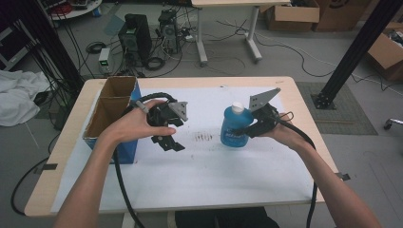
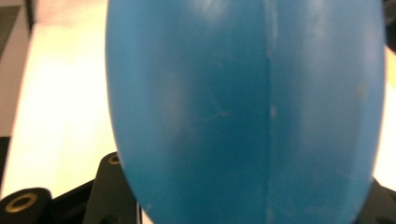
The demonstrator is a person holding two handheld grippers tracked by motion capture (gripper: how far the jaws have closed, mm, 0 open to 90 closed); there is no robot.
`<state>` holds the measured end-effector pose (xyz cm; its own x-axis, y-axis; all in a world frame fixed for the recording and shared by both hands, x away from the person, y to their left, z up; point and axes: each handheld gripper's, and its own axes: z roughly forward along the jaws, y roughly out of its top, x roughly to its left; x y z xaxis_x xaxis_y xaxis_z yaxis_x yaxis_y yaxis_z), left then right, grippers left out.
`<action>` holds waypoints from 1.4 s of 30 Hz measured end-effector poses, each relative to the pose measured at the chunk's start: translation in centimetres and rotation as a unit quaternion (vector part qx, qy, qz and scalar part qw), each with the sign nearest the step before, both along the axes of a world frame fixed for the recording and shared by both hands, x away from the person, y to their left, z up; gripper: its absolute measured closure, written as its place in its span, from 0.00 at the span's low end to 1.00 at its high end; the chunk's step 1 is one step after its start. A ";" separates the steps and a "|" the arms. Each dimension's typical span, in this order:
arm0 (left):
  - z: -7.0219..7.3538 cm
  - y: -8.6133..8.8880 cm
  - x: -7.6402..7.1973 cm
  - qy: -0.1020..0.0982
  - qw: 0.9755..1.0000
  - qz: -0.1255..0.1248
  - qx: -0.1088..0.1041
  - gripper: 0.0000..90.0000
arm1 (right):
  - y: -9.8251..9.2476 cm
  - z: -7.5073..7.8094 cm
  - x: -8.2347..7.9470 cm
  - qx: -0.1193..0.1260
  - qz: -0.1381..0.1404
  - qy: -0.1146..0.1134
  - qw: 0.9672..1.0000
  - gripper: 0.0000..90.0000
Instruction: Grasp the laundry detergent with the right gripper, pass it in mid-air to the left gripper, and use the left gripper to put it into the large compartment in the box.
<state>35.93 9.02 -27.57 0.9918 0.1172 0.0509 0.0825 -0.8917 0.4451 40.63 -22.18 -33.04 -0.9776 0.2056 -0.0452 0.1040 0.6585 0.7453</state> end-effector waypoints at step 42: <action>3.2 -6.9 -0.3 0.018 0.999 -0.030 -0.004 0.19 | 7.8 0.7 -3.8 0.005 0.109 0.028 0.994 0.50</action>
<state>35.65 2.08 -24.33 0.9982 0.0579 0.0146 0.0451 -0.8921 0.4497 36.83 -14.41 -32.32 -0.9999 -0.0111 0.0122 0.0018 0.6627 0.7489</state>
